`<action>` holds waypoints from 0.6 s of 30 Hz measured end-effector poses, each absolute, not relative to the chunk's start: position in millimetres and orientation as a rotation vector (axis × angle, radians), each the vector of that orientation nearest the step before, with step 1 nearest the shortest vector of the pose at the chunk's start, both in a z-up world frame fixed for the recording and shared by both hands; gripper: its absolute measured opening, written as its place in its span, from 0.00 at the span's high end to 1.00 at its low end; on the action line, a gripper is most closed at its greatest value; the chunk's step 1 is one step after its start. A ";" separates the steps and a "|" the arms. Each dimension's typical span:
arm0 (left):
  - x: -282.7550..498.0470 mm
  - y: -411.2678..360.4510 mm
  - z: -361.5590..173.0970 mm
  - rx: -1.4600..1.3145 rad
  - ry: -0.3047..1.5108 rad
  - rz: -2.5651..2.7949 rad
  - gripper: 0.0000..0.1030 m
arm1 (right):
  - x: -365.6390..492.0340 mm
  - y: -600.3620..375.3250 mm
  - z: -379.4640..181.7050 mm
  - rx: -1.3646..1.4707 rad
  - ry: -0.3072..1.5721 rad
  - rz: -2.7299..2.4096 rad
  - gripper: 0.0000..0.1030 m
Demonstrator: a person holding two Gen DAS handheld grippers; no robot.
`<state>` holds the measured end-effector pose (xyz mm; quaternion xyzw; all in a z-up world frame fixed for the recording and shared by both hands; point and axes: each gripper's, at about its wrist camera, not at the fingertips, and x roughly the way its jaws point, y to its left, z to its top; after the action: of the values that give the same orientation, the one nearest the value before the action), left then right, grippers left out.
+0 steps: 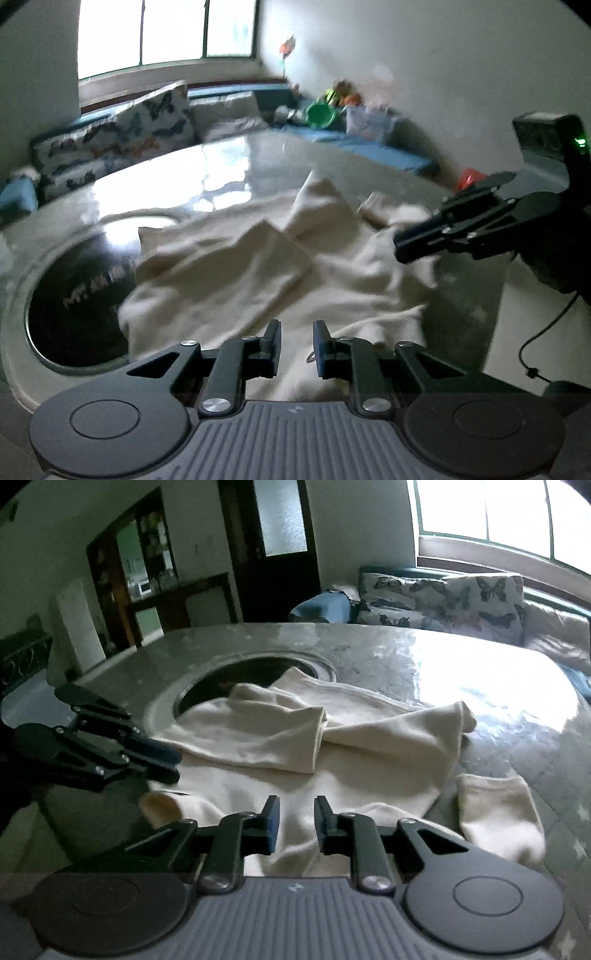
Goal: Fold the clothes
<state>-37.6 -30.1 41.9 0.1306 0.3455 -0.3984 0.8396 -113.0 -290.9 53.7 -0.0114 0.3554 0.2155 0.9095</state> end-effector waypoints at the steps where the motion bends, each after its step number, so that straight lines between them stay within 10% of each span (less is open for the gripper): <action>1: -36.9 -33.5 36.6 0.299 0.747 -0.841 0.80 | -110.8 -288.9 47.3 -0.033 0.746 0.444 0.78; 5: -34.2 -41.4 32.6 0.344 0.755 -0.838 0.80 | -107.9 -287.1 24.3 -0.053 0.815 0.442 0.76; 9: -24.1 -54.3 46.4 0.341 0.666 -0.794 0.55 | -113.0 -291.4 23.7 -0.043 0.804 0.446 0.70; 18: 2.2 -120.0 21.0 0.461 0.624 -0.746 0.54 | -115.4 -288.3 25.3 -0.051 0.800 0.457 0.66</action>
<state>2.2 -120.0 21.0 0.2194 0.2973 -0.3551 0.8587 -115.4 -288.3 25.4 -0.0246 0.3858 0.2207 0.8955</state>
